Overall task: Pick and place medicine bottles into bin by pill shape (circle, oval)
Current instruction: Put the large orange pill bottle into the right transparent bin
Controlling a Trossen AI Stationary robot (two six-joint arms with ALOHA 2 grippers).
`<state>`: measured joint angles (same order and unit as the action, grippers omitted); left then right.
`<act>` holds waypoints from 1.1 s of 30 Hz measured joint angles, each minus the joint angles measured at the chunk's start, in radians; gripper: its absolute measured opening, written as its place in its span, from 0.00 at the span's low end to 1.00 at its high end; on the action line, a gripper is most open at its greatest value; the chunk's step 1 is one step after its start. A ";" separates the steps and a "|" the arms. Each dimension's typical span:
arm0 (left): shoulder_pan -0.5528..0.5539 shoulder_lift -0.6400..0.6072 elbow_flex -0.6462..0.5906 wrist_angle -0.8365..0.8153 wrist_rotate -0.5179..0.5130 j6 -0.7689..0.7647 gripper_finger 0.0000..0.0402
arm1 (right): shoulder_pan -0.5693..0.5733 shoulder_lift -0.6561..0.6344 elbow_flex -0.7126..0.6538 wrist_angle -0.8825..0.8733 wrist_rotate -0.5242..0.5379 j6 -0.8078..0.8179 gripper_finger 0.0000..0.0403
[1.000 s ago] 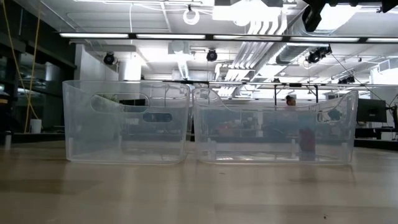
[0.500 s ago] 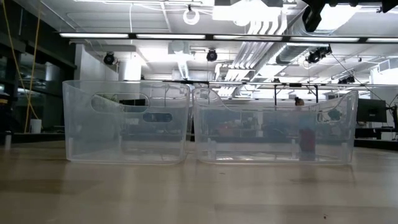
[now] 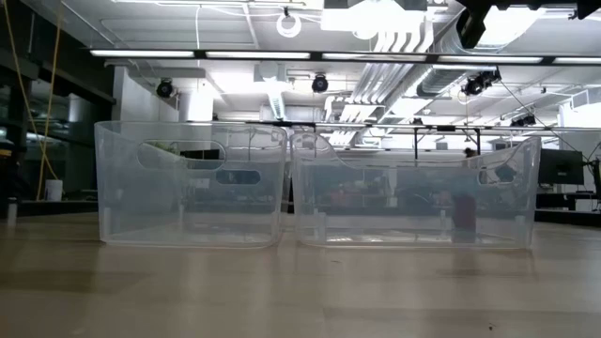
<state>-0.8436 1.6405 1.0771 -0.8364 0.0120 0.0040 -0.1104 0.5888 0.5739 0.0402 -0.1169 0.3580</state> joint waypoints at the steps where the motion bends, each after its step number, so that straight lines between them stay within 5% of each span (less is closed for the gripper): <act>1: 0.000 0.000 0.000 0.000 0.000 0.000 0.77 | 0.000 0.000 0.000 0.000 0.000 0.000 0.00; 11: 0.000 0.000 0.000 0.003 -0.006 0.026 0.76 | 0.000 0.000 0.000 0.000 -0.001 0.000 0.00; 33: 0.013 0.000 0.000 0.003 -0.015 0.034 0.53 | 0.000 0.000 0.000 0.000 -0.007 0.000 0.00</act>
<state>-0.8307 1.6402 1.0771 -0.8330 -0.0033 0.0379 -0.1104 0.5888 0.5739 0.0402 -0.1238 0.3580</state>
